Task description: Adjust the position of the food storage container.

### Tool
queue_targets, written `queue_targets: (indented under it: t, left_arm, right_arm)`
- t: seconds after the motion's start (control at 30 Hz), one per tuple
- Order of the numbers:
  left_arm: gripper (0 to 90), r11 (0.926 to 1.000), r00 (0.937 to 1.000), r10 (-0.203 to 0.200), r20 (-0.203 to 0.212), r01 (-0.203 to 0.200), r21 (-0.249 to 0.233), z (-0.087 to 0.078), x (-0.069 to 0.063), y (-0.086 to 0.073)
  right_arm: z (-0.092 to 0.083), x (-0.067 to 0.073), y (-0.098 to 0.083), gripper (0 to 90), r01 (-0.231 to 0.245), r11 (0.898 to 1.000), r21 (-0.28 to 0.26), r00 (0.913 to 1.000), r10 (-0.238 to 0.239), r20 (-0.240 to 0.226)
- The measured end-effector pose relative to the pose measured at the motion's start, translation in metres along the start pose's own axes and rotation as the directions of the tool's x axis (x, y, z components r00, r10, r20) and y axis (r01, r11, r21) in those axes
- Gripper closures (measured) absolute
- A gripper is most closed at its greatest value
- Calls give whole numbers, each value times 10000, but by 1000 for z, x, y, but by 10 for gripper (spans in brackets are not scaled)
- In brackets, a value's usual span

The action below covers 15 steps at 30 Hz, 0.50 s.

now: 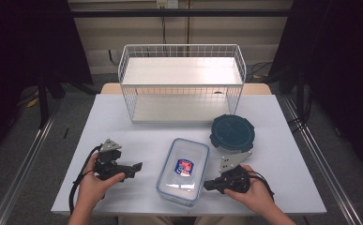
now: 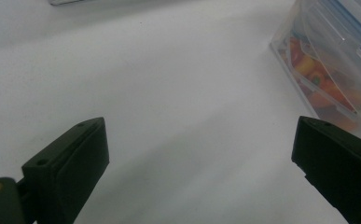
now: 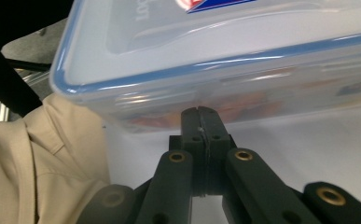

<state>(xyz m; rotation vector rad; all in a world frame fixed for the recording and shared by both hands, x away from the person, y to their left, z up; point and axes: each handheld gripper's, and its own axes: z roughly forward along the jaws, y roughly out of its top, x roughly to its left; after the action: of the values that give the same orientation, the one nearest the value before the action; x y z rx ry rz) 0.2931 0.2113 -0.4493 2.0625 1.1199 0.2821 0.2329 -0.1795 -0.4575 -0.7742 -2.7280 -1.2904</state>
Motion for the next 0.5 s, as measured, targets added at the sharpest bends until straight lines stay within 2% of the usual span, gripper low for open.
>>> queue_targets:
  t: [0.17, 0.23, 0.3, 0.5]
  left_arm:
    - [39, 10000, 10000, -77, -37, 77, -61, -3, 2, -2]
    - [39, 9999, 9998, -131, -121, 130, -96, -4, 2, -3]
    - [38, 9998, 9998, -188, -99, 187, -89, -5, 2, -4]
    - [39, 9999, 9997, -152, -186, 151, -82, -7, 3, -5]
  right_arm:
    - [6, 6, 4, 900, 318, 9994, 132, 9994, -316, -159]
    - [8, 8, 5, 900, 314, 9995, 87, 9988, -311, -368]
    - [10, 10, 7, 900, 543, 9984, 134, 9975, -537, -467]
    - [19, 15, 13, 900, 814, 9966, 105, 9958, -809, -430]
